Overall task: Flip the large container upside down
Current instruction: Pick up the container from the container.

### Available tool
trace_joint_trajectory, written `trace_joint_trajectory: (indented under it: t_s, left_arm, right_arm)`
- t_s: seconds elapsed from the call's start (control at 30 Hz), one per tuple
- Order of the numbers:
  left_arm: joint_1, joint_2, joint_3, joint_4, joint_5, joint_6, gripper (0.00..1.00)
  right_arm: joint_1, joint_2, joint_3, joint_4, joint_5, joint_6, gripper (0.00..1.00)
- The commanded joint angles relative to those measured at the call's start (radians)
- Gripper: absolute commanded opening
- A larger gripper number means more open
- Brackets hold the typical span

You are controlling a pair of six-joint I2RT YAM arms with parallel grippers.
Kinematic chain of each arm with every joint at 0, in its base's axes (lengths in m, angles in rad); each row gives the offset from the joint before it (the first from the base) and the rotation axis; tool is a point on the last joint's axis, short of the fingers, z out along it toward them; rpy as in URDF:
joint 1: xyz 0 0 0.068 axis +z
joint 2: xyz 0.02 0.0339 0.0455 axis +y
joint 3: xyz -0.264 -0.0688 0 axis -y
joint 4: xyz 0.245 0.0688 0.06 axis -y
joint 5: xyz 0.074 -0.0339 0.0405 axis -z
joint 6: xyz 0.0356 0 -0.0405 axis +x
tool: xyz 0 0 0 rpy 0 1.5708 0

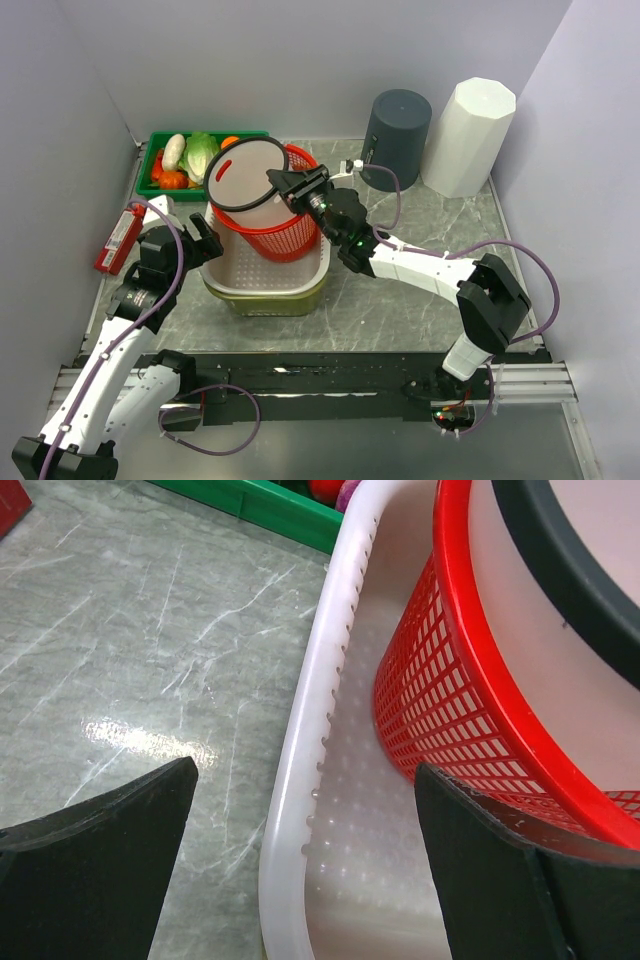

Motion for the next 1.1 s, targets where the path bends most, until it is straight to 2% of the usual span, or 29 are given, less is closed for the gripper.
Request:
trace_joint_trajectory:
  t_s: [0.0, 0.13, 0.23, 0.37, 0.6, 0.67, 0.77, 1.07]
  left_arm:
    - [0.002, -0.013, 0.007, 0.037, 0.005, 0.006, 0.96]
    - [0.003, -0.011, 0.007, 0.038, 0.007, 0.006, 0.96]
    - [0.003, -0.011, 0.007, 0.038, 0.007, 0.007, 0.96]
    - [0.002, -0.011, 0.007, 0.038, 0.009, 0.006, 0.96]
    - [0.002, -0.011, 0.007, 0.037, 0.009, 0.004, 0.96]
    - [0.002, -0.010, 0.007, 0.037, 0.009, 0.006, 0.96]
    - [0.003, -0.008, 0.007, 0.038, 0.010, 0.006, 0.96]
    - [0.003, -0.010, 0.007, 0.038, 0.009, 0.006, 0.96]
  right_arm:
    - [-0.016, -0.061, -0.019, 0.146, -0.014, -0.034, 0.19]
    - [-0.027, -0.063, -0.024, 0.171, -0.038, -0.017, 0.21]
    - [-0.031, -0.063, -0.025, 0.157, -0.046, -0.005, 0.28]
    - [-0.034, -0.058, -0.008, 0.013, -0.028, 0.076, 0.41]
    - [-0.034, -0.033, -0.015, 0.019, -0.046, 0.103, 0.49]
    - [-0.034, -0.026, -0.011, 0.011, -0.049, 0.113, 0.49]
    - [-0.034, -0.026, -0.019, 0.028, -0.045, 0.112, 0.41]
    - [-0.036, -0.053, -0.045, 0.118, -0.052, 0.096, 0.27]
